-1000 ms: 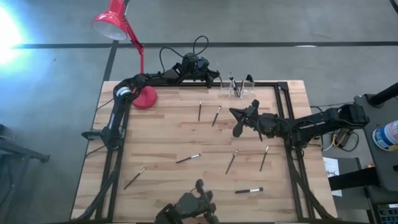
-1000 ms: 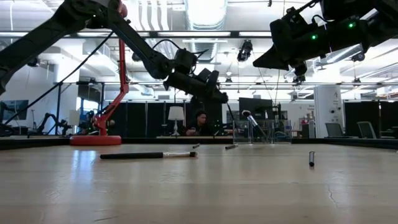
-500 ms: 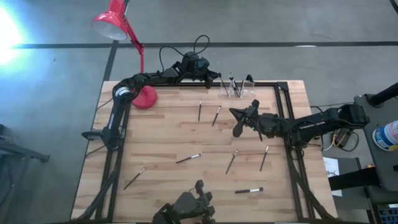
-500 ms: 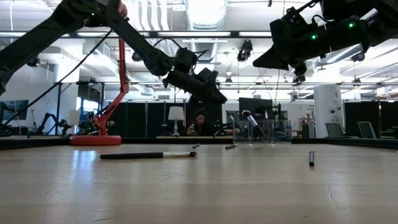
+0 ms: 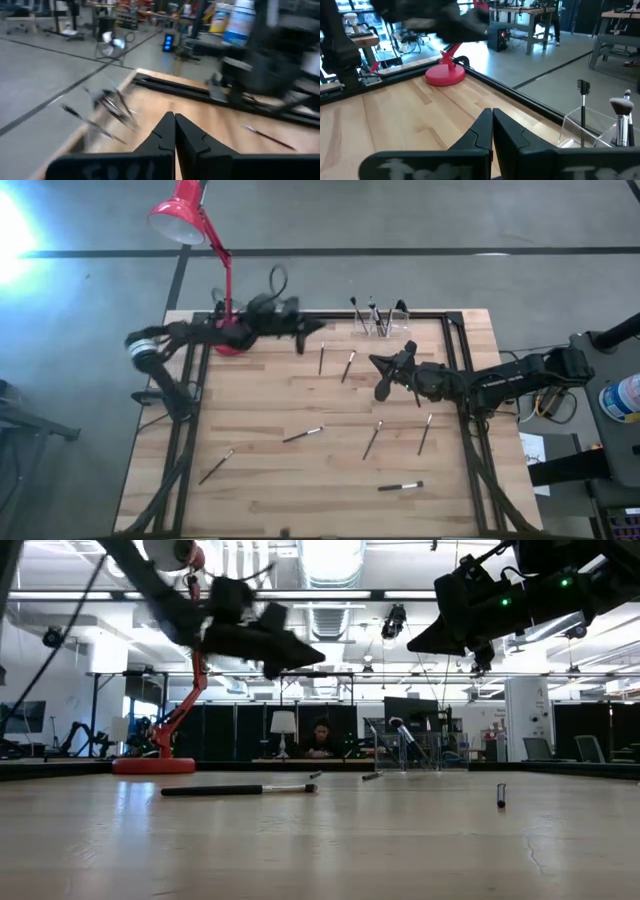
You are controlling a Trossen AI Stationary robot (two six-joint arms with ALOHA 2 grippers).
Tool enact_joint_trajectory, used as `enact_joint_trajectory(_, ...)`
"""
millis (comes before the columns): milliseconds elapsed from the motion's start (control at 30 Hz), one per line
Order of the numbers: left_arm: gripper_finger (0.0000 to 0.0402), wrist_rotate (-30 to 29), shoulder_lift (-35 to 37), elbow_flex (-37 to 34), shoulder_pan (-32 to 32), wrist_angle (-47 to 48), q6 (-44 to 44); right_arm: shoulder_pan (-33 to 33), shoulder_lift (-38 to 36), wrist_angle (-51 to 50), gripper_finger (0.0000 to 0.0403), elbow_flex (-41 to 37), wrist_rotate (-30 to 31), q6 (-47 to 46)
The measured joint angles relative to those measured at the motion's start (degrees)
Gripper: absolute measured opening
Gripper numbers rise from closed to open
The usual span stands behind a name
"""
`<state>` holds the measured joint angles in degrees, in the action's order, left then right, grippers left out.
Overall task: Put items in baskets/containers
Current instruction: Put the eyeshadow brush into the transparent organizer
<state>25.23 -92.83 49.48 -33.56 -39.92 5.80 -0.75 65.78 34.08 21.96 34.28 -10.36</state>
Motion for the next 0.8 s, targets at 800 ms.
enact_joint_trajectory(800,0.0,-14.88,14.44,-32.58,10.77,-33.04,4.57,22.61,15.73,-64.24,0.0009,23.04,6.76,-82.63)
